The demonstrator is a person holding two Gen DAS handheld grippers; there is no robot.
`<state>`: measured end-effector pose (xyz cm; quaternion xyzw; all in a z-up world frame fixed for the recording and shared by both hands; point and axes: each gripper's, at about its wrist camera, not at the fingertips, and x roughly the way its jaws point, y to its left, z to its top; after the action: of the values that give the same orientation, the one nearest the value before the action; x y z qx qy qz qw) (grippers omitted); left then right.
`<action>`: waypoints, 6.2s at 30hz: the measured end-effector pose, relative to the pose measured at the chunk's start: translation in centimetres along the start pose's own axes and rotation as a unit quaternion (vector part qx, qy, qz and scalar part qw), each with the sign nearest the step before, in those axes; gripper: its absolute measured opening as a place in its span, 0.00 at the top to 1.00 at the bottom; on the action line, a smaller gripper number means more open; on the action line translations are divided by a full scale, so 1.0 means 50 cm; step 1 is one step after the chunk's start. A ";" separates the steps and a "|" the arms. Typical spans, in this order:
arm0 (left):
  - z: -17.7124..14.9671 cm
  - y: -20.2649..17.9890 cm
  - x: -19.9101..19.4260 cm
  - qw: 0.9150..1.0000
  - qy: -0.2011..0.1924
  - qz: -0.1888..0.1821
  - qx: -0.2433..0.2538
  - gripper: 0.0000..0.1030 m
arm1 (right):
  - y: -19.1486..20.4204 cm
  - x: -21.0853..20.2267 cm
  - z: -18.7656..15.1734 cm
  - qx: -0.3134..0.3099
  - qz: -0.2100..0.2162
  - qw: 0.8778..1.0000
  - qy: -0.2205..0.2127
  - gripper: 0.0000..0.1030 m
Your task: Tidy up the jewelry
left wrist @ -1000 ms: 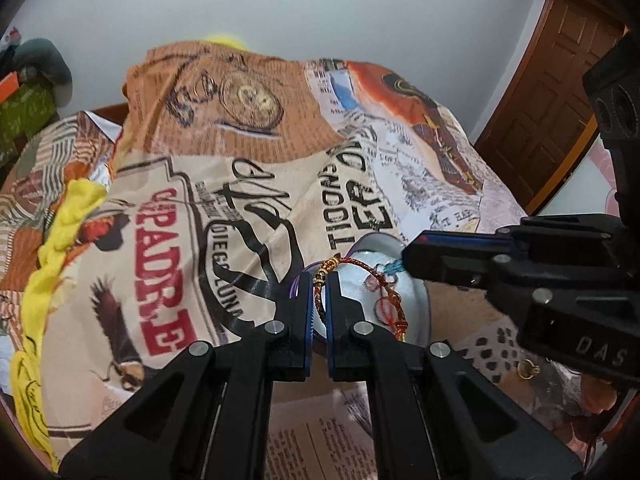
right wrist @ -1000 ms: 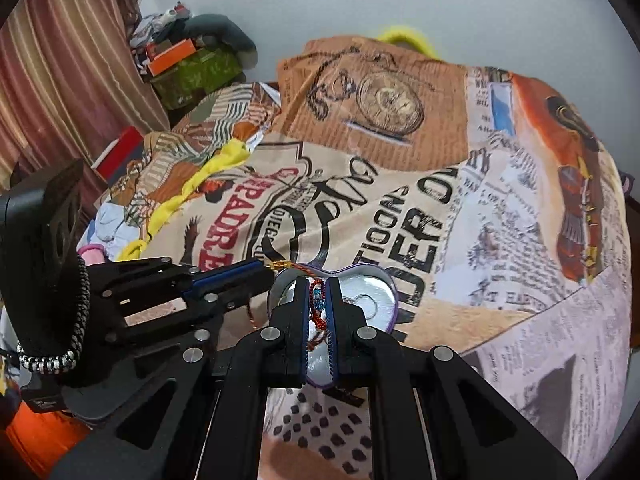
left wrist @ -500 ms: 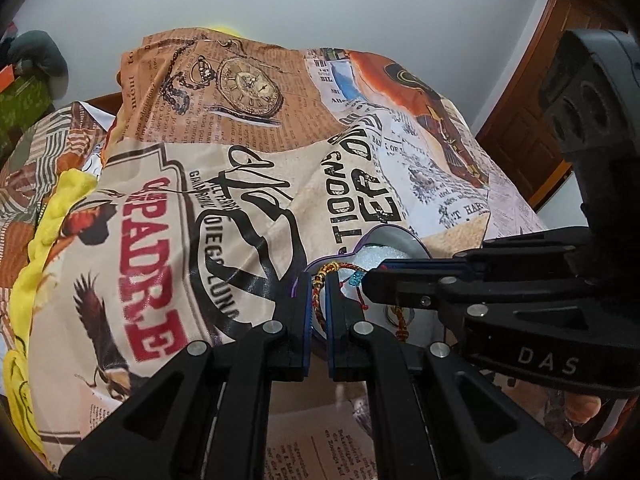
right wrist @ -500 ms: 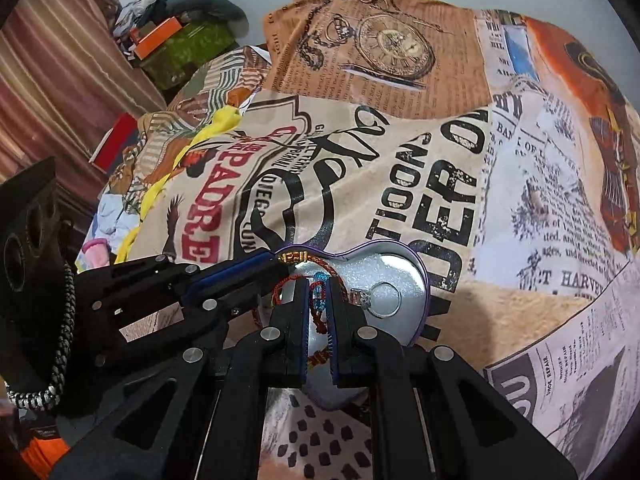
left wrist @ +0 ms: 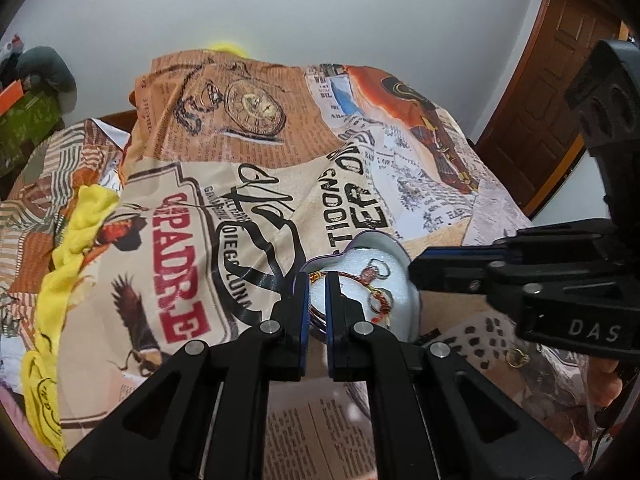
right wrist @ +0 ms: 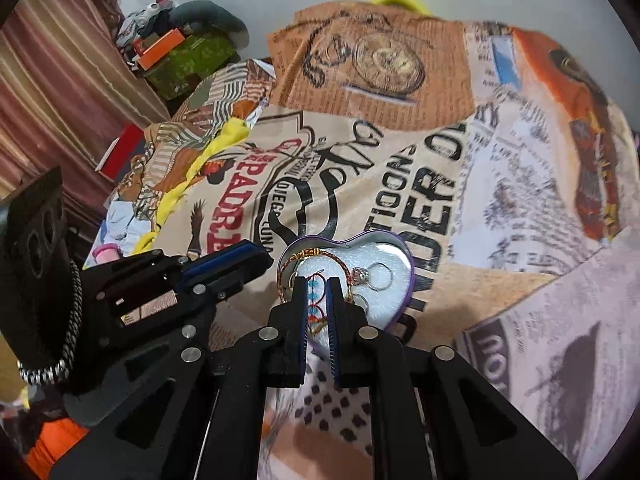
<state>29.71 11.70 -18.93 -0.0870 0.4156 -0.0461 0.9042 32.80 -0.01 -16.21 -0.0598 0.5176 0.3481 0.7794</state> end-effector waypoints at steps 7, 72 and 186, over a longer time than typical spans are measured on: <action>-0.009 -0.025 -0.074 1.000 -0.014 0.003 0.011 0.97 | 0.032 -0.088 -0.033 -0.038 -0.051 0.997 -0.046 0.92; -0.122 -0.305 0.049 0.988 0.087 -0.077 0.106 0.77 | -0.134 -0.104 -0.283 -0.067 -0.085 0.993 -0.051 0.90; -0.043 -0.159 -0.472 0.965 -0.254 0.023 0.058 0.68 | 0.134 -0.406 -0.160 -0.099 -0.114 0.941 -0.302 0.77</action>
<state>12.66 7.30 -1.18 -0.0338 0.1708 -0.0262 0.9844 18.15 -8.37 -0.86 -0.0868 0.2103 0.3080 0.9238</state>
